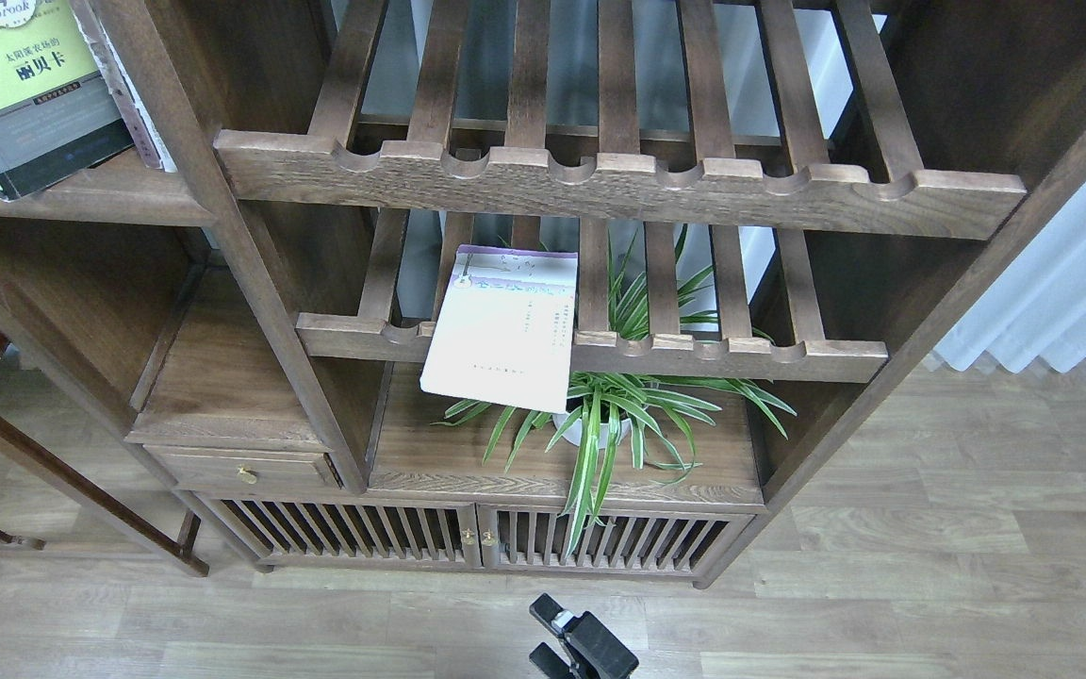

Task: Organize books on shelf
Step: 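Raise the right gripper toward the white book on the middle shelf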

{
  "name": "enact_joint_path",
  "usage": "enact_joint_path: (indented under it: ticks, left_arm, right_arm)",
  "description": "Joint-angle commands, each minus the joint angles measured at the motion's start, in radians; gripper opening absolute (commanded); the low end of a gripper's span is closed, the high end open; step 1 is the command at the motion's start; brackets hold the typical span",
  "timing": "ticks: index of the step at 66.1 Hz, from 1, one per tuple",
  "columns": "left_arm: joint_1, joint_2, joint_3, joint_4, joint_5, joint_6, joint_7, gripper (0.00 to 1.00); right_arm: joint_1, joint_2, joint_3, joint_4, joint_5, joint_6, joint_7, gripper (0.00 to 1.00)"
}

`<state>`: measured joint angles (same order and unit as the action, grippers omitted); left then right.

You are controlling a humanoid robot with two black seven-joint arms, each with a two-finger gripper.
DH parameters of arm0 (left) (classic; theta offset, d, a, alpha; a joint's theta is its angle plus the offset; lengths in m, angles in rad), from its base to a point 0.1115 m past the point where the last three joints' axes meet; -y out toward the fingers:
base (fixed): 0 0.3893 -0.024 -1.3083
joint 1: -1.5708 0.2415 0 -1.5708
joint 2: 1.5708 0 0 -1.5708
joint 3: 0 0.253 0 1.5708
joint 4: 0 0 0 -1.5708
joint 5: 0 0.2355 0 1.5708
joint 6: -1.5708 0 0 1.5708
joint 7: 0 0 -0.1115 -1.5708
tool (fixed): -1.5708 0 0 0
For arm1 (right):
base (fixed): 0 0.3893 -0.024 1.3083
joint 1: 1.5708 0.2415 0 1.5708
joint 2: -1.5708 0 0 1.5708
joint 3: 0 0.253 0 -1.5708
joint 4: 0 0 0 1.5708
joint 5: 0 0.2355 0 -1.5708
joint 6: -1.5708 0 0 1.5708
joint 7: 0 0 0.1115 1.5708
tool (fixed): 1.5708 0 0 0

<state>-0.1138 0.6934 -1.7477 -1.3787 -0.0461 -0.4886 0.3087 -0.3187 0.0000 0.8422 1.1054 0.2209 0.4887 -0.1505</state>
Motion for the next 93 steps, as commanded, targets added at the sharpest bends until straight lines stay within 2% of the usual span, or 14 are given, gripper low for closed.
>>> enact_joint_path:
  ticks: [1,12,24,42,58,71,78,93]
  left_arm:
    - [0.045,-0.032,0.017,0.0,0.0,0.0,0.001,0.89]
    - [0.106,-0.133,0.089,0.004,0.0,0.0,0.006,0.94]
    - [0.154,-0.169,0.117,0.01,0.002,0.0,0.01,0.98]
    - [0.215,-0.195,0.166,0.059,0.0,0.0,0.0,0.99]
    - [0.24,-0.207,0.194,0.119,0.012,0.0,0.013,0.99]
    - [0.244,-0.207,0.2,0.142,0.008,0.0,0.009,0.99]
    - [0.243,-0.207,0.2,0.142,0.008,0.0,0.009,1.0]
    - [0.241,-0.207,0.198,0.145,0.006,0.0,0.009,1.0]
  right_arm:
    - [0.006,0.0,0.002,-0.002,0.002,0.0,0.0,0.99]
    - [0.009,0.0,0.026,-0.007,0.018,0.0,0.002,0.99]
    - [0.015,0.0,0.037,-0.007,0.015,0.0,0.014,0.99]
    - [0.084,0.0,0.046,-0.002,0.015,0.0,0.04,0.99]
    - [0.17,0.0,0.067,-0.001,0.011,0.0,0.065,0.99]
    - [0.248,0.0,0.071,-0.002,-0.026,0.0,0.106,0.99]
    - [0.3,0.0,0.071,-0.002,-0.026,0.0,0.143,0.99]
    - [0.349,0.0,0.071,-0.004,-0.084,0.0,0.147,0.99]
